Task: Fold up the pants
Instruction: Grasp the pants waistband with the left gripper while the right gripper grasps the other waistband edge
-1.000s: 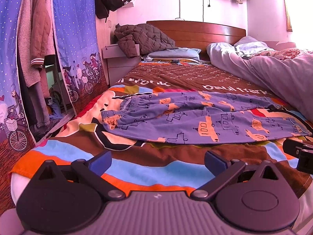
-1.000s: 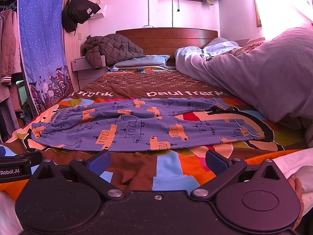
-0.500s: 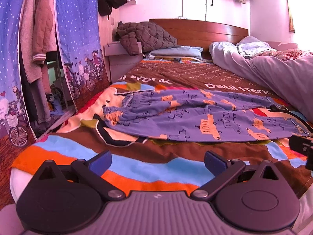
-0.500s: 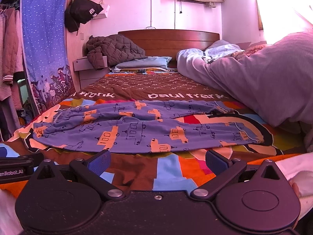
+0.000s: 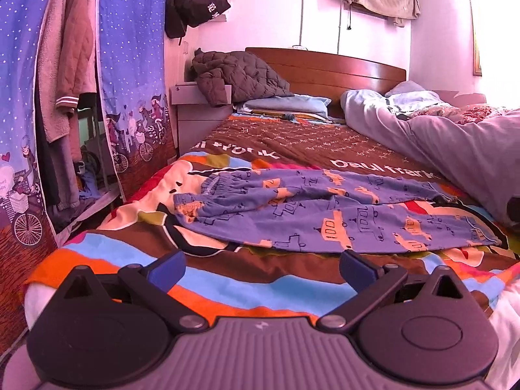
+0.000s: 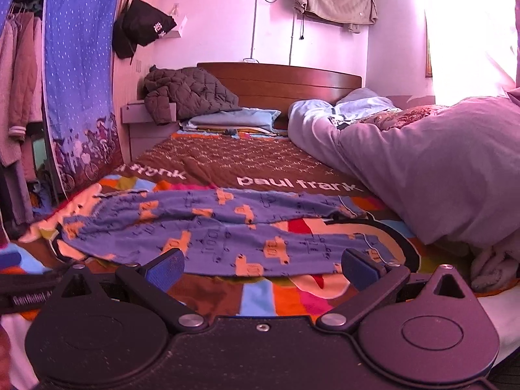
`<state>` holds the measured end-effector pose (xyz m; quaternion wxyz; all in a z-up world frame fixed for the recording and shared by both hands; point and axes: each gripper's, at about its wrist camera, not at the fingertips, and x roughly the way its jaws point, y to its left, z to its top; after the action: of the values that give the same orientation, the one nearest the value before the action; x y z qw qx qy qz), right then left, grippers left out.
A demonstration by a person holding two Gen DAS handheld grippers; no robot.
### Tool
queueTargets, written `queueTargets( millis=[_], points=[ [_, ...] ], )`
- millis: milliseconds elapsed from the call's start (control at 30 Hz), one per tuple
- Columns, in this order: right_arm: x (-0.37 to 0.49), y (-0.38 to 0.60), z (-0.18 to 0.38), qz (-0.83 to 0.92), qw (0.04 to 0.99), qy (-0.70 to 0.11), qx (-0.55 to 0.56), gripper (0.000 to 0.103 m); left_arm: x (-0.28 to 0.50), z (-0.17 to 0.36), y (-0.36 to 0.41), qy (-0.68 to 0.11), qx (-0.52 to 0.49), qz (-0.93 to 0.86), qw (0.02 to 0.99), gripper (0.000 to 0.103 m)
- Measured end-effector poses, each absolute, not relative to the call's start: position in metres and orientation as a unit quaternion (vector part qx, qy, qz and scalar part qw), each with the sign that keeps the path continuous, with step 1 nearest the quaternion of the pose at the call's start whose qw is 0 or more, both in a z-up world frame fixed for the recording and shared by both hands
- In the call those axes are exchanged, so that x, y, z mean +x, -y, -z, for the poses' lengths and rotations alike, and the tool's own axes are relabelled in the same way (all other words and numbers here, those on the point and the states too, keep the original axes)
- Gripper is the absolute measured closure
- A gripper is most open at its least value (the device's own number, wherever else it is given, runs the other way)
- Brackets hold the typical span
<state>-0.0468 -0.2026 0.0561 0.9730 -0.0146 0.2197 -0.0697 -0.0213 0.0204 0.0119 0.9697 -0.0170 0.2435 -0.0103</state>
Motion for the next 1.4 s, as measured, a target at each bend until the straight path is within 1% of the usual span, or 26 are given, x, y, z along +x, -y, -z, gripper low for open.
queueTargets(
  millis=[167,333,467,667,867,1067,1233,1400],
  points=[
    [-0.047,0.193,-0.064,0.058,0.973,-0.219,-0.031,0.001,-0.018,-0.016,-0.030,-0.228,-0.026,-0.004,0.973,0.000],
    [-0.038,0.185,-0.065,0.040,0.975,-0.218,-0.032,0.001,-0.008,-0.010,-0.037,-0.244,-0.038,-0.029,0.969,0.000],
    [-0.030,0.183,-0.058,0.012,0.974,-0.222,-0.031,0.001,-0.006,-0.009,-0.035,-0.234,-0.023,-0.051,0.971,0.000],
    [-0.020,0.192,-0.045,-0.009,0.975,-0.221,-0.003,0.001,0.012,-0.015,-0.038,-0.236,-0.069,-0.080,0.966,0.000],
    [-0.014,0.212,-0.033,-0.024,0.972,-0.231,0.017,0.001,0.030,-0.018,-0.028,-0.257,-0.031,-0.079,0.963,0.000],
    [0.019,0.230,-0.033,-0.042,0.971,-0.235,0.013,0.001,0.072,-0.032,-0.022,-0.286,-0.020,-0.042,0.957,0.000],
    [0.055,0.249,-0.038,-0.060,0.966,-0.251,-0.005,0.001,0.123,-0.048,-0.024,-0.298,0.006,-0.012,0.955,0.000],
    [0.112,0.277,-0.044,-0.097,0.954,-0.276,-0.065,0.001,0.191,-0.057,-0.035,-0.321,0.055,0.014,0.946,0.000]
  ],
)
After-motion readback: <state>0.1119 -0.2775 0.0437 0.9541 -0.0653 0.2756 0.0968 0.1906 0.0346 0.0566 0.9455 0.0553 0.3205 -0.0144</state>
